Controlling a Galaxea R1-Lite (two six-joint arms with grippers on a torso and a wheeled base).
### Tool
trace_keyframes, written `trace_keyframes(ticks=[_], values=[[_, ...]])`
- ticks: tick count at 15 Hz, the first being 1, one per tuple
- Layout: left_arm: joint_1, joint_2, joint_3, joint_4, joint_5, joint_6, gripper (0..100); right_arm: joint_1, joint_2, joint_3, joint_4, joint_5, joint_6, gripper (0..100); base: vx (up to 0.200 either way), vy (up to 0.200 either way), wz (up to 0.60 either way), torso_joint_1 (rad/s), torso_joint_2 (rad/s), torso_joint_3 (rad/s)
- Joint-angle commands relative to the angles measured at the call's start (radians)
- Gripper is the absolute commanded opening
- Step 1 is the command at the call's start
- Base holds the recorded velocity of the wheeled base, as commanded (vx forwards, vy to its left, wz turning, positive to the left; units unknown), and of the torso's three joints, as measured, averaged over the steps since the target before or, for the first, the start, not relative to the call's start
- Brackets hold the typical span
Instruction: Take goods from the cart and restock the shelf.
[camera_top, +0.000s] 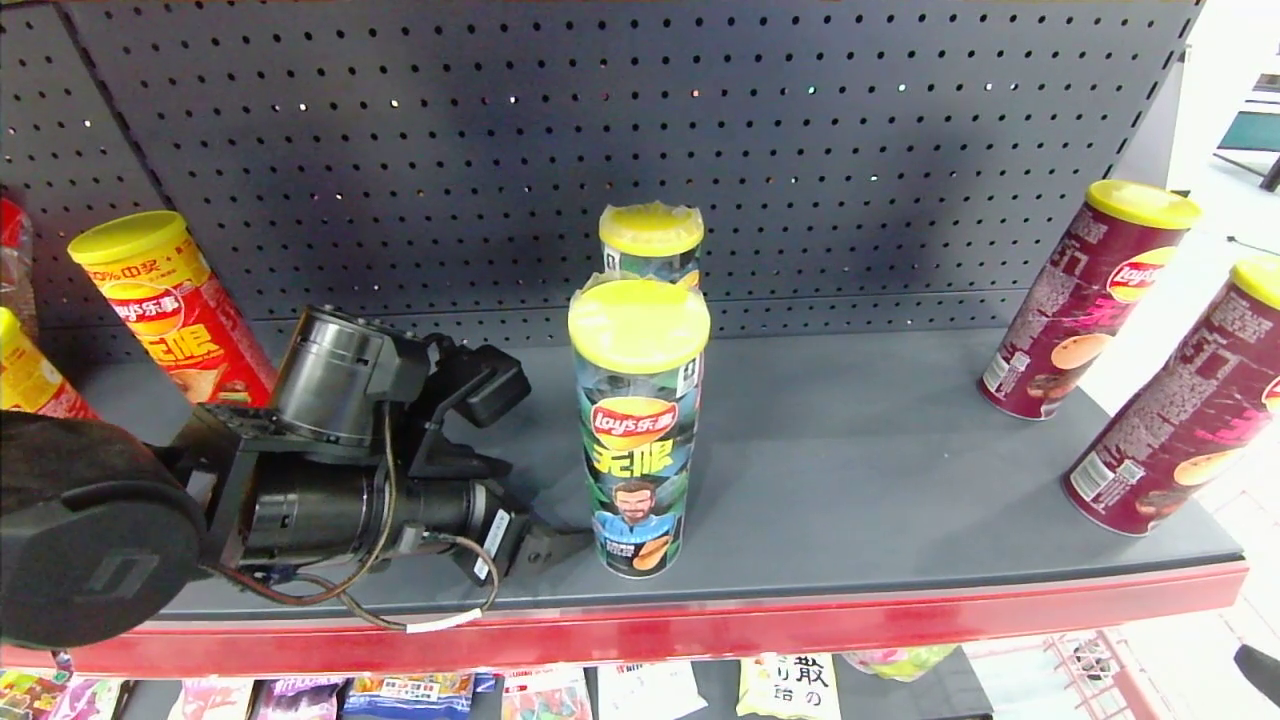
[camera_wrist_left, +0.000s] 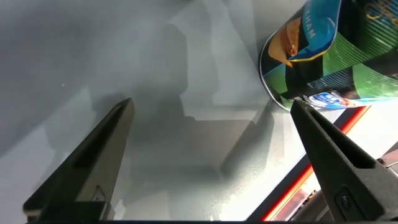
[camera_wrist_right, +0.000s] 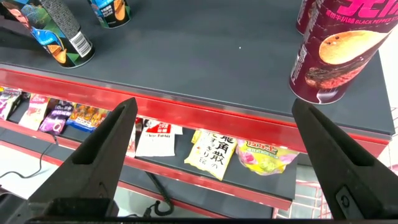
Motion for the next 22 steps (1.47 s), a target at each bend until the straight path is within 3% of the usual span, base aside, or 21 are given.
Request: trace_keyframes(ticks=[1,13,17,18,19,20,22], values=[[-0.001,0.001,-0.001,0.000,0.000,0.000,100,0.001,0.004,0.000,0.000,0.000,0.000,100,0.000,0.000,0.00,0.000,0.00,0.000],[-0.014,-0.001,0.003,-0.040,0.003,-0.005,100,0.001,0.009,-0.001,0.000,-0.001,0.000,100,0.000,0.000,0.00,0.000,0.00,0.000],[0.020,-0.205,0.189,-0.040,0.012,-0.009,100,0.001,-0.005,0.023,0.000,-0.001,-0.002,100,0.000,0.000,0.00,0.000,0.00,0.000],[0.034,-0.289,0.243,-0.037,0.032,-0.012,100,0.001,-0.020,0.035,0.001,-0.001,-0.002,100,0.000,0.000,0.00,0.000,0.00,0.000],[0.055,-0.418,0.299,-0.017,0.089,-0.028,100,-0.001,-0.048,0.057,0.008,-0.015,-0.002,100,0.000,0.000,0.00,0.000,0.00,0.000],[0.055,-0.531,0.333,0.035,0.153,-0.062,100,-0.001,-0.068,0.066,0.046,-0.040,-0.002,100,0.000,0.000,0.00,0.000,0.00,0.000],[0.066,-0.761,0.332,0.270,0.304,-0.149,100,-0.013,-0.126,0.063,0.153,-0.118,-0.002,100,0.000,0.000,0.00,0.000,0.00,0.000]])
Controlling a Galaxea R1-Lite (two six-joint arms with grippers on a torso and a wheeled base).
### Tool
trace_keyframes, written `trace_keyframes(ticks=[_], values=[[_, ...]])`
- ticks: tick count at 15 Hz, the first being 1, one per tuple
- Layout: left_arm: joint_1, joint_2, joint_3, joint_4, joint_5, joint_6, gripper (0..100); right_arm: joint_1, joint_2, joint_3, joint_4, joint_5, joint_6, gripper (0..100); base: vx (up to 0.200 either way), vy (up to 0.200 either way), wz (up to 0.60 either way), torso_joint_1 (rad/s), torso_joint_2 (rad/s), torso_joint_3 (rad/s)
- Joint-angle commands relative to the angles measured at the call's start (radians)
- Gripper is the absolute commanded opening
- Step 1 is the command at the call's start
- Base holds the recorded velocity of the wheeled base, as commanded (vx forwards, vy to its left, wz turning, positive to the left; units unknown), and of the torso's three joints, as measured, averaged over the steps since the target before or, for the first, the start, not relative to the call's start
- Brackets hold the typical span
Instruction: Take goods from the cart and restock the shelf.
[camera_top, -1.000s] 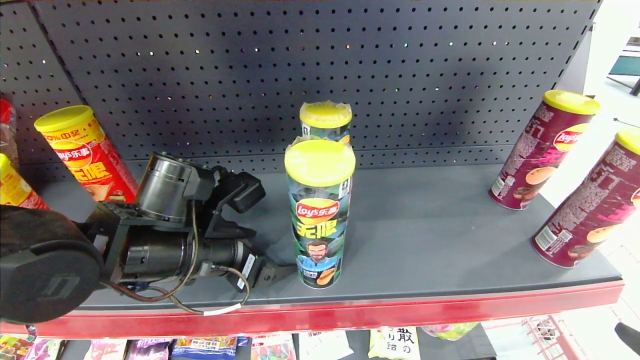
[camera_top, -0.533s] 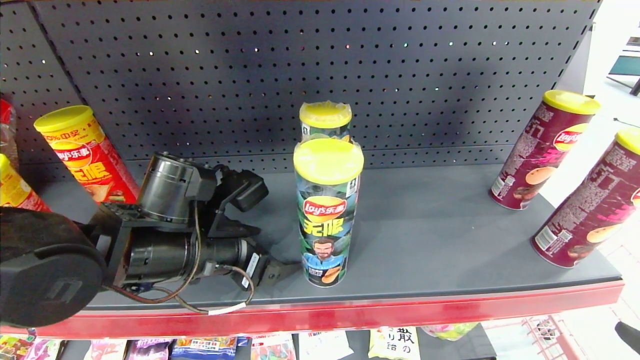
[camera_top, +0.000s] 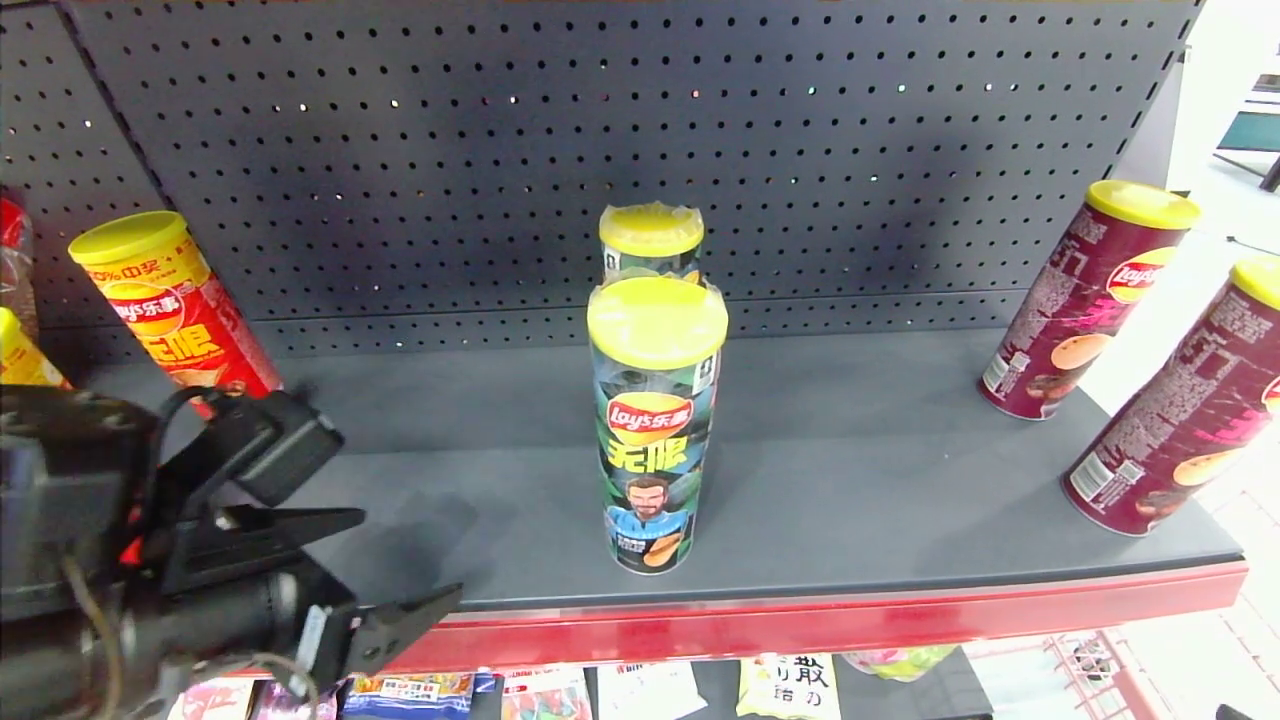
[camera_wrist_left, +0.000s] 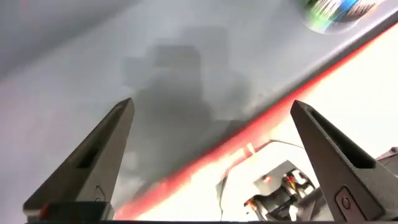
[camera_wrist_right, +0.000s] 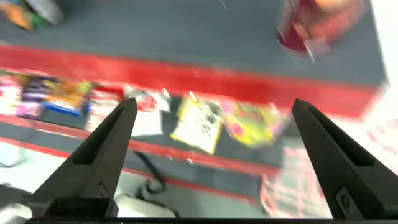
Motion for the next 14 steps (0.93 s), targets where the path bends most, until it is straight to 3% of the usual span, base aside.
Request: trace_keyframes(ticks=[1,2,3,5,6,8,9,12,13,14], values=[[0.063,-0.463,0.045,0.334,0.195,-0.114,100,-0.034,-0.087,0.000,0.068,-0.065,0.000,100,0.000,0.000,0.00,0.000,0.00,0.000],[0.138,-0.563,0.036,0.466,0.223,-0.128,100,-0.074,-0.112,-0.002,0.105,-0.107,0.000,100,0.000,0.000,0.00,0.000,0.00,0.000],[0.260,-0.653,0.036,0.579,0.226,-0.141,100,-0.132,-0.147,-0.002,0.144,-0.122,0.000,100,0.000,0.000,0.00,0.000,0.00,0.000],[0.494,-0.791,0.056,0.720,0.224,-0.145,100,-0.243,-0.263,0.010,0.291,-0.122,-0.006,100,0.000,0.000,0.00,0.000,0.00,0.000],[0.559,-0.862,0.075,0.777,0.210,-0.144,100,-0.276,-0.337,0.010,0.403,-0.119,-0.011,100,0.000,0.000,0.00,0.000,0.00,0.000],[0.553,-1.061,0.162,0.771,0.144,-0.130,100,-0.281,-0.423,-0.003,0.457,-0.064,-0.014,100,0.000,0.000,0.00,0.000,0.00,0.000],[0.528,-1.224,0.213,0.740,0.062,-0.082,100,-0.278,-0.452,0.001,0.454,-0.038,-0.025,100,0.000,0.000,0.00,0.000,0.00,0.000],[0.527,-1.224,0.248,0.558,-0.006,-0.062,100,-0.278,-0.451,0.012,0.407,-0.056,-0.034,100,0.000,0.000,0.00,0.000,0.00,0.000],[0.527,-1.224,0.334,0.475,-0.027,-0.029,100,-0.278,-0.451,0.076,0.245,-0.050,-0.038,100,0.000,0.000,0.00,0.000,0.00,0.000],[0.527,-1.224,0.360,0.447,-0.017,-0.027,100,-0.278,-0.451,0.118,0.168,-0.041,-0.041,100,0.000,0.000,0.00,0.000,0.00,0.000]])
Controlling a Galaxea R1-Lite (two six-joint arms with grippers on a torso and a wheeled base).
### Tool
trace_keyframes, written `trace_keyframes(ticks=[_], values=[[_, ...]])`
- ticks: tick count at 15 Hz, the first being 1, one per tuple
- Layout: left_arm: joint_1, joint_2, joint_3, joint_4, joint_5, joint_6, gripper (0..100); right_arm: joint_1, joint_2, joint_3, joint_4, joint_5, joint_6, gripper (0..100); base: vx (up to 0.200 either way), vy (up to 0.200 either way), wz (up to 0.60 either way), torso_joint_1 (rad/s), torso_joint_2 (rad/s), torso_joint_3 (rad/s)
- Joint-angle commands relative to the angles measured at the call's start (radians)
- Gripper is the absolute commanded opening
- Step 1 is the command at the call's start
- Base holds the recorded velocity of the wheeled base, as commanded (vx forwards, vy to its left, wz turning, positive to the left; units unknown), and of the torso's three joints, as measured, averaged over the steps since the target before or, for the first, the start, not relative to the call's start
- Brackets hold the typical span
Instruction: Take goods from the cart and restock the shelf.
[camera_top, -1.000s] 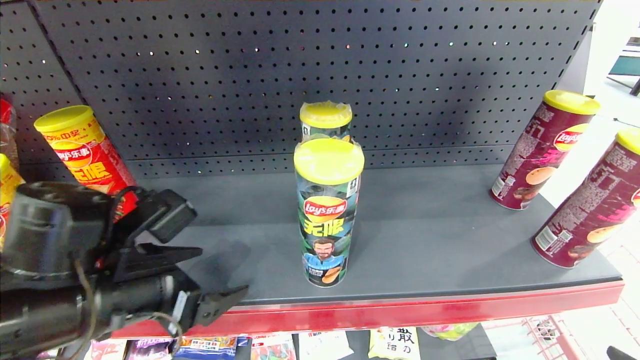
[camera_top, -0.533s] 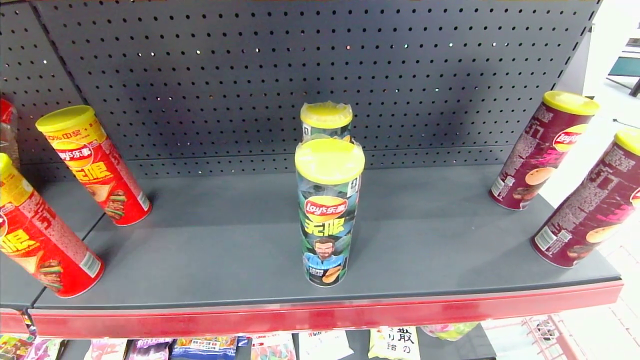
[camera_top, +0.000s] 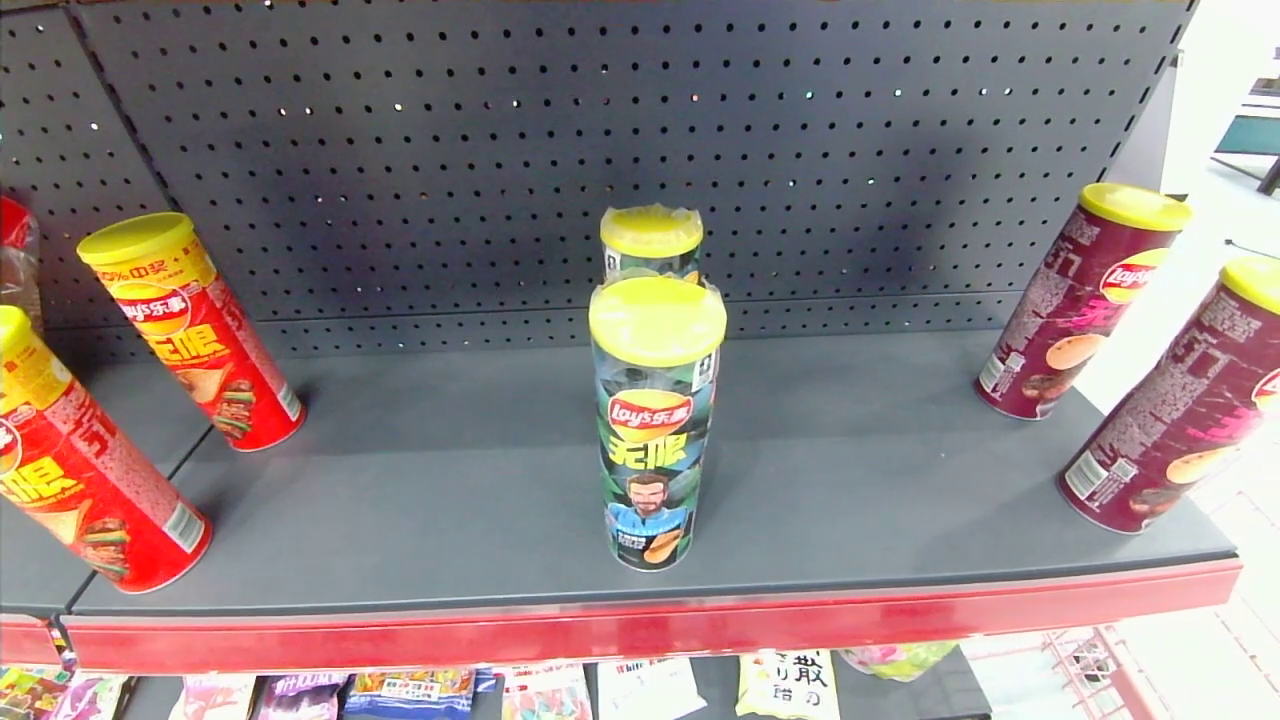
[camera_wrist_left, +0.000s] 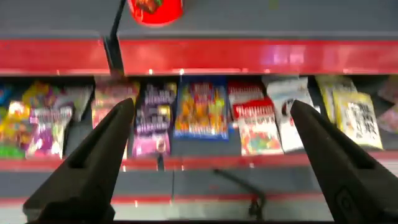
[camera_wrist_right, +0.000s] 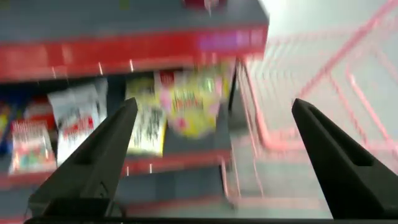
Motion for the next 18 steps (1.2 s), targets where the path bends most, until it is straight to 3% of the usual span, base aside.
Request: trace_keyframes(ticks=[1,2,4,5,7,8,9,11,12,13,14,16,18], values=[[0.000,-0.055,0.082,-0.075,0.006,0.013,100,0.000,-0.013,0.163,-0.224,0.033,-0.021,100,0.000,0.000,0.00,0.000,0.00,0.000],[0.000,-0.055,0.100,-0.101,0.017,0.016,100,0.000,-0.012,0.206,-0.327,0.058,-0.033,100,0.000,0.000,0.00,0.000,0.00,0.000],[0.000,-0.055,0.178,-0.276,0.018,0.017,100,0.000,-0.013,0.226,-0.331,0.098,-0.024,100,0.000,0.000,0.00,0.000,0.00,0.000],[0.000,-0.055,0.192,-0.314,0.000,0.019,100,0.000,-0.013,0.236,-0.330,0.102,-0.020,100,0.000,0.000,0.00,0.000,0.00,0.000],[0.003,-0.052,0.189,-0.304,0.012,0.025,100,0.000,-0.013,0.236,-0.330,0.102,-0.017,100,0.000,0.000,0.00,0.000,0.00,0.000],[0.003,-0.052,0.192,-0.307,0.155,0.019,100,-0.002,-0.013,0.236,-0.330,0.102,-0.015,100,0.000,0.000,0.00,0.000,0.00,0.000],[0.003,-0.055,0.194,-0.308,0.252,-0.019,100,0.000,-0.013,0.236,-0.331,0.102,-0.015,100,0.000,0.000,0.00,0.000,0.00,0.000],[0.003,-0.055,0.209,-0.334,0.149,-0.032,100,-0.002,-0.013,0.236,-0.330,0.102,-0.015,100,0.000,0.000,0.00,0.000,0.00,0.000],[0.003,-0.055,0.267,-0.436,0.011,-0.026,100,0.000,-0.013,0.236,-0.330,0.102,-0.015,100,0.000,0.000,0.00,0.000,0.00,0.000],[0.000,-0.055,0.264,-0.414,-0.038,-0.012,100,-0.002,-0.013,0.236,-0.330,0.102,-0.017,100,0.000,0.000,0.00,0.000,0.00,0.000],[0.000,-0.055,0.266,-0.416,-0.038,-0.010,100,0.000,-0.013,0.236,-0.331,0.102,-0.017,100,0.000,0.000,0.00,0.000,0.00,0.000],[0.000,-0.055,0.266,-0.416,0.032,-0.012,100,0.000,-0.013,0.236,-0.331,0.102,-0.017,100,0.000,0.000,0.00,0.000,0.00,0.000],[0.000,-0.055,0.266,-0.416,0.026,-0.009,100,0.000,-0.013,0.236,-0.331,0.102,-0.020,100,0.000,0.000,0.00,0.000,0.00,0.000]])
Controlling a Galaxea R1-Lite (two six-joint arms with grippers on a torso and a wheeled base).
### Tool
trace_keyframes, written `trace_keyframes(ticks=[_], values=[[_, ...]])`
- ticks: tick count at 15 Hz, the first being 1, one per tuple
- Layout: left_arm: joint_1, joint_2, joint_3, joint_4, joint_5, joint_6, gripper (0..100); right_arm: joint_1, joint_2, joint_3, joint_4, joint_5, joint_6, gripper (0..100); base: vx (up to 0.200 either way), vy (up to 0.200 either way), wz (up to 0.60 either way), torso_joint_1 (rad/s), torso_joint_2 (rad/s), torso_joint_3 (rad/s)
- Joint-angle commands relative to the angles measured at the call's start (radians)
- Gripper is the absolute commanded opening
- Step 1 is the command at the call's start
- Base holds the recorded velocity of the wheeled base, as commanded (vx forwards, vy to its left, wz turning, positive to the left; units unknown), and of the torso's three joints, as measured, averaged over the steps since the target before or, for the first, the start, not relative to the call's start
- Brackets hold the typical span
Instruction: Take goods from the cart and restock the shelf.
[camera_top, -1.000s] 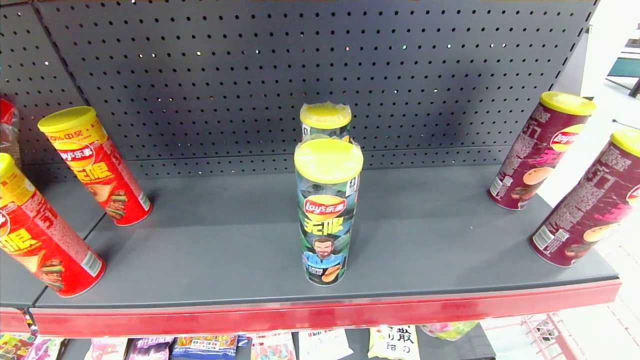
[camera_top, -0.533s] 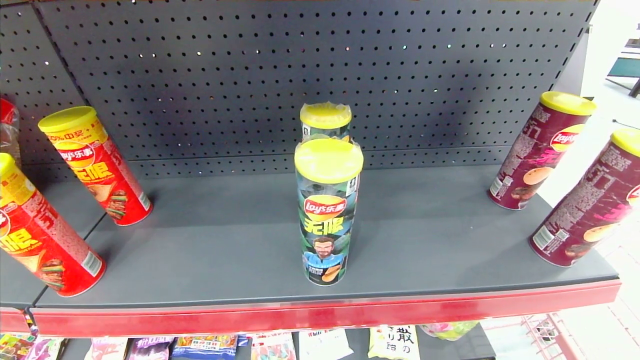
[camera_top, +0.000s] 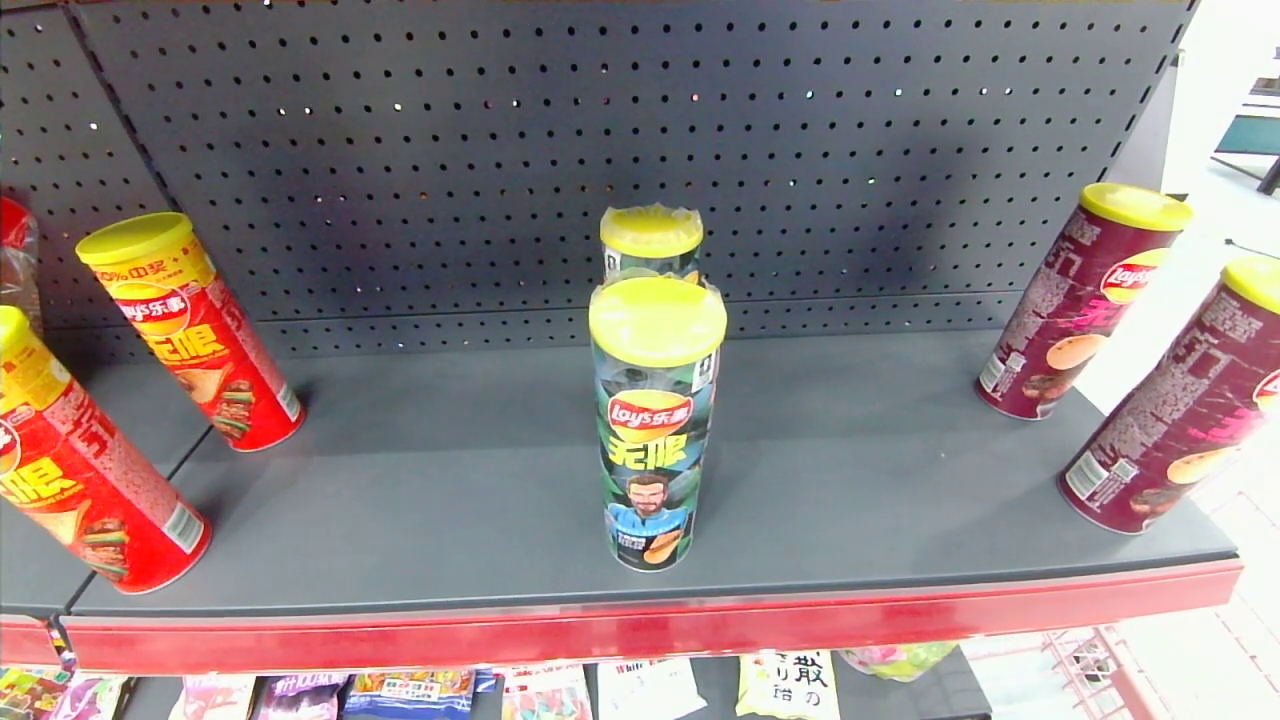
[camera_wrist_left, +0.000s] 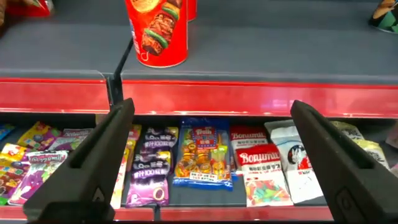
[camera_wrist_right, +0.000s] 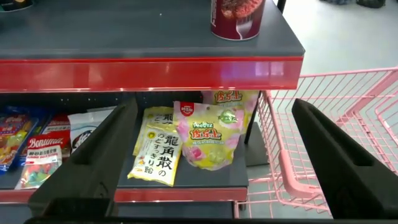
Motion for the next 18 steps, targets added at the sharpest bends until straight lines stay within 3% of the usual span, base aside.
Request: trace_keyframes(ticks=[1,3,18], values=[[0.000,0.002,0.002,0.001,-0.001,0.005,100,0.000,-0.001,0.000,-0.001,0.000,-0.003,100,0.000,0.000,0.00,0.000,0.00,0.000],[0.000,0.002,0.002,0.001,-0.007,0.029,100,0.000,-0.001,0.000,-0.001,0.000,-0.004,100,0.000,0.000,0.00,0.000,0.00,0.000],[0.000,0.002,0.002,0.001,-0.009,0.029,100,0.000,0.004,-0.034,-0.008,0.023,0.008,100,0.000,0.000,0.00,0.000,0.00,0.000]])
